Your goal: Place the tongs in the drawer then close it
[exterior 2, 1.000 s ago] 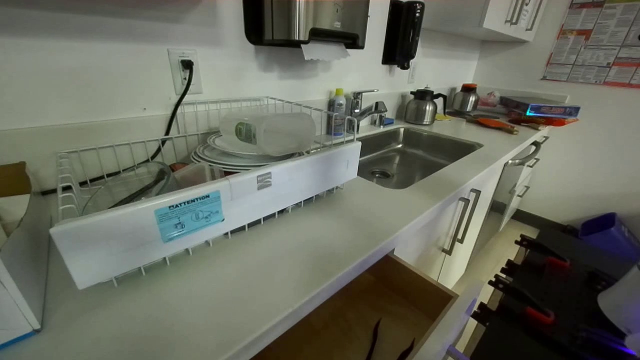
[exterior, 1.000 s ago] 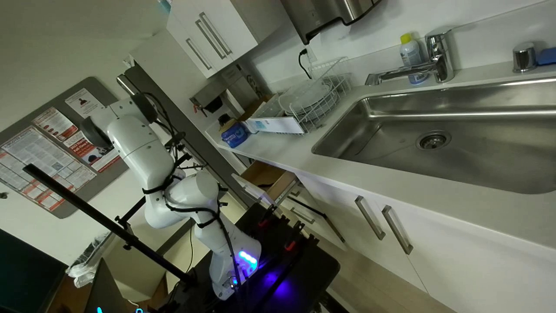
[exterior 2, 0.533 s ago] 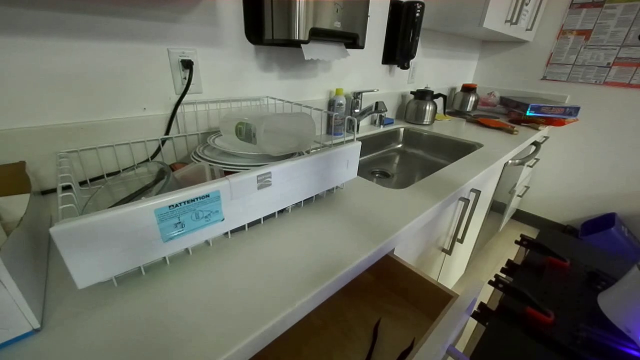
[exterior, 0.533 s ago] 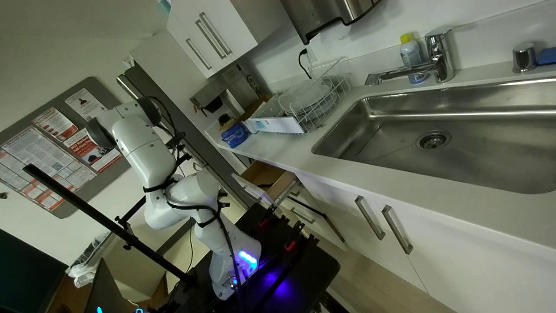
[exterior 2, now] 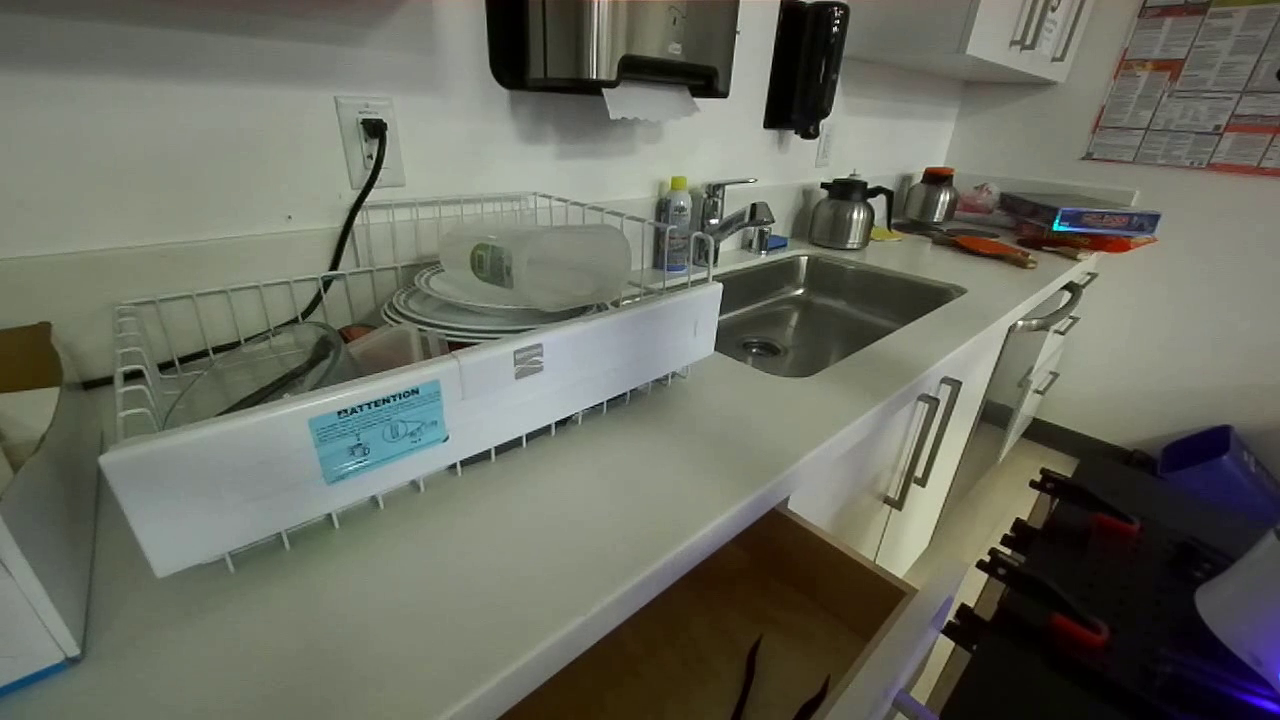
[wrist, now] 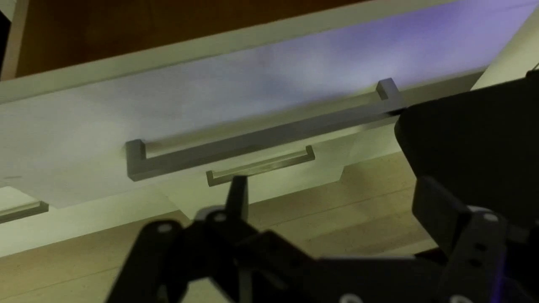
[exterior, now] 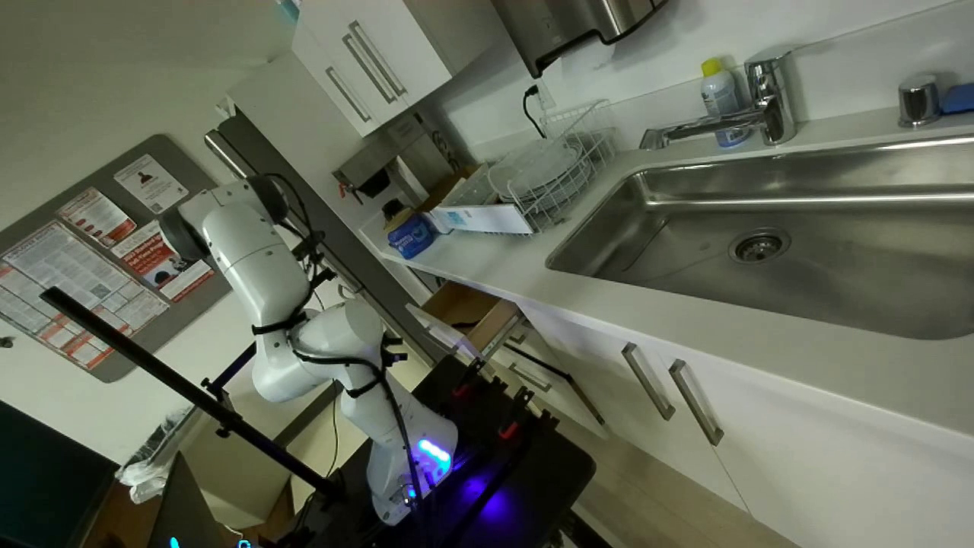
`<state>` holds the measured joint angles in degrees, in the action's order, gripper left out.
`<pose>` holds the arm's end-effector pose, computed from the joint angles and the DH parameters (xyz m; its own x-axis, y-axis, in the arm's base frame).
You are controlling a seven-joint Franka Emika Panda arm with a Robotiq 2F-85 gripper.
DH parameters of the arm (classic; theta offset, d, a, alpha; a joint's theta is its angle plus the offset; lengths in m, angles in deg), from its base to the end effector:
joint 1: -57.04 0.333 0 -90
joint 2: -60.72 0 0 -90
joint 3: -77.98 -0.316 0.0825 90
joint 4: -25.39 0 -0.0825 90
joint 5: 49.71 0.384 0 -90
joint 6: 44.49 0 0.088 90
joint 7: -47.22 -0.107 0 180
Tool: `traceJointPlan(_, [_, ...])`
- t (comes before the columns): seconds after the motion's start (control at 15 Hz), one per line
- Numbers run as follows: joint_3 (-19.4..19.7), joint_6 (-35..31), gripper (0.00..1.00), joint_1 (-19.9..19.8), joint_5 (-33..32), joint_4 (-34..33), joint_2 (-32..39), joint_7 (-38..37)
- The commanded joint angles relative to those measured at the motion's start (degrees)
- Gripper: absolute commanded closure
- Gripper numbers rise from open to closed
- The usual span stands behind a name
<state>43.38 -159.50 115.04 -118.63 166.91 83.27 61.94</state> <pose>0.0102 0.4087 0.1387 -0.6498 0.2037 -0.7323 0.2548 0.9661 0.0426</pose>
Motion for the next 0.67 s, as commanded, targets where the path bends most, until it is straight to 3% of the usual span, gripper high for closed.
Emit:
traceJointPlan(0.0, [2.21,6.65,0.26,2.07,-4.64,-1.22,3.06,0.59])
traceJointPlan(0.6, [5.68,6.79,0.95,1.55,-17.48,-3.12,6.5,0.62])
